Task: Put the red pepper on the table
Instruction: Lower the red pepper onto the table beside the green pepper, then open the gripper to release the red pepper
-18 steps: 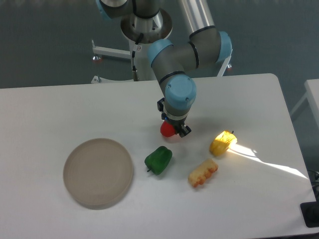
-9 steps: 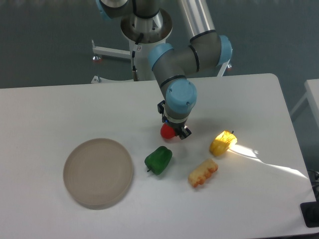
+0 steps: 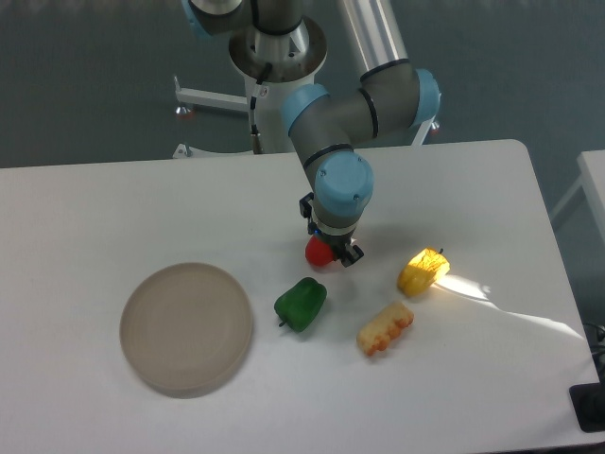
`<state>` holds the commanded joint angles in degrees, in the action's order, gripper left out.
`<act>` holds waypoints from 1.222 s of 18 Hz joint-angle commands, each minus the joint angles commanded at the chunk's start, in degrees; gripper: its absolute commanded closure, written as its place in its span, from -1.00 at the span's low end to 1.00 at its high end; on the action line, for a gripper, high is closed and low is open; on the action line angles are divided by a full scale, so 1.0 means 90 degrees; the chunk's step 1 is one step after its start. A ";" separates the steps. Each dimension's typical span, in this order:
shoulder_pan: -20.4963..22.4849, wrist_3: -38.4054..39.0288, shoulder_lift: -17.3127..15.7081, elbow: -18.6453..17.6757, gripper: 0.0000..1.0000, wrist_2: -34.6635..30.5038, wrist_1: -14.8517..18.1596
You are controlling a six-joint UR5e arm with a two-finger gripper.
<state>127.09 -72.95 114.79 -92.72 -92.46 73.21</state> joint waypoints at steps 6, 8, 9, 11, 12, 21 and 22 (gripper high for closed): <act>0.0010 -0.0058 0.0000 0.0000 -0.55 0.0010 -0.0010; 0.0019 -0.0078 0.0000 0.0010 -0.77 0.0000 -0.0010; 0.0029 -0.0088 -0.0010 0.0019 -0.83 0.0000 0.0000; 0.0049 -0.0098 -0.0029 0.0039 -0.89 0.0010 0.0000; 0.0058 -0.0098 -0.0039 0.0049 -0.91 0.0010 0.0010; 0.0380 -0.0419 -0.0264 0.0409 -0.99 0.0000 0.0331; 0.0420 -0.0507 -0.0254 0.0516 -0.99 0.0000 0.0429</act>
<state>130.87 -77.51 112.50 -88.08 -92.46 77.07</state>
